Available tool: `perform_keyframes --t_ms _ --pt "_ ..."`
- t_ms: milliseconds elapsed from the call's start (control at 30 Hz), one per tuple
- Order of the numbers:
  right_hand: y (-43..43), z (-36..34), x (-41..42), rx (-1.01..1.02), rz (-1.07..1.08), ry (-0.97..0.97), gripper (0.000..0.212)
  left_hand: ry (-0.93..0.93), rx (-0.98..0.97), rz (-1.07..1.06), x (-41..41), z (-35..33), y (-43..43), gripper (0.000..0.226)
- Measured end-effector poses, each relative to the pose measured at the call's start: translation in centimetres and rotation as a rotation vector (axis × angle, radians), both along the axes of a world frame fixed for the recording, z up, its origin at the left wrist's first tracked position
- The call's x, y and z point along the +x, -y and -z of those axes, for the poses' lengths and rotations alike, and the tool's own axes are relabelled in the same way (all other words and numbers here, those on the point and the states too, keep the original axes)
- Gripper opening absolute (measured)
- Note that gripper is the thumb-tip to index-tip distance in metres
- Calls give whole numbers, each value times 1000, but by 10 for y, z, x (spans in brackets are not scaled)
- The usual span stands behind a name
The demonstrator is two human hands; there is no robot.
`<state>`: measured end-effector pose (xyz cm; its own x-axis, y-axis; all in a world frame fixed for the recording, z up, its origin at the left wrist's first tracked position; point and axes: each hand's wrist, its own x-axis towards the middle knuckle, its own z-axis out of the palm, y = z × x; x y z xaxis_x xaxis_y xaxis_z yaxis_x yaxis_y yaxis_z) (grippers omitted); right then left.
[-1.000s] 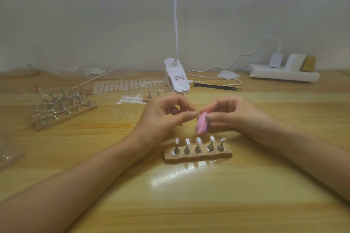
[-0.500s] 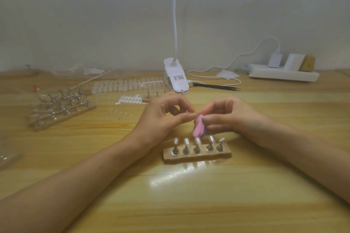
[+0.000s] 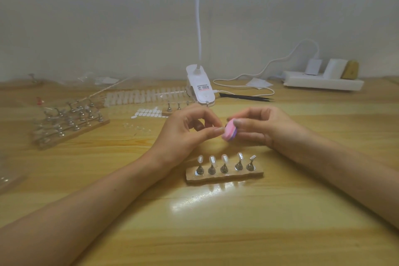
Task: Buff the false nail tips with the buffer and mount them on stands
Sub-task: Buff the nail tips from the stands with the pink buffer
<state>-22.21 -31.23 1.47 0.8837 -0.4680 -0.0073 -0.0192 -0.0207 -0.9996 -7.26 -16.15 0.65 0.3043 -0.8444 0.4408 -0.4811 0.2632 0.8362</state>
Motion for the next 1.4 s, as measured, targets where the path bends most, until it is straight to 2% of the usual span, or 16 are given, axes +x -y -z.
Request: perform_keyframes --t_ms 67,167,267,400,467,567,733,933,1100,1233,1333,1400 --pt "2 -1 0 24 17 12 24 4 -4 -6 0 0 0 10" --pt "-2 -1 0 -50 -86 -57 19 27 4 -13 1 0 0 9" --pt "1 -1 0 -22 -3 -12 22 62 11 -16 0 -1 1 12" --pt "-1 0 0 -56 -45 -38 17 163 -18 -36 -1 -2 1 13" --pt "0 1 0 -25 13 15 20 176 -32 -45 -2 -2 0 16" --pt "3 -1 -1 -31 -32 8 19 180 -39 -24 -5 -3 -1 19" --pt "2 -3 -4 -14 -48 50 21 36 -29 -75 -3 -3 -2 9" --pt "-11 4 -9 -129 -9 132 21 -67 36 -74 -3 -3 -3 9" --pt "-13 6 -8 -165 -40 98 22 -56 42 -50 -3 -3 -2 9" --pt "-13 6 -8 -117 56 136 25 -84 39 -79 -1 -1 -1 12" --pt "-18 4 -9 -184 -27 98 20 -75 54 -84 0 0 -1 13" --pt "-18 4 -7 -163 34 121 25 -95 61 -82 -1 0 -1 13"
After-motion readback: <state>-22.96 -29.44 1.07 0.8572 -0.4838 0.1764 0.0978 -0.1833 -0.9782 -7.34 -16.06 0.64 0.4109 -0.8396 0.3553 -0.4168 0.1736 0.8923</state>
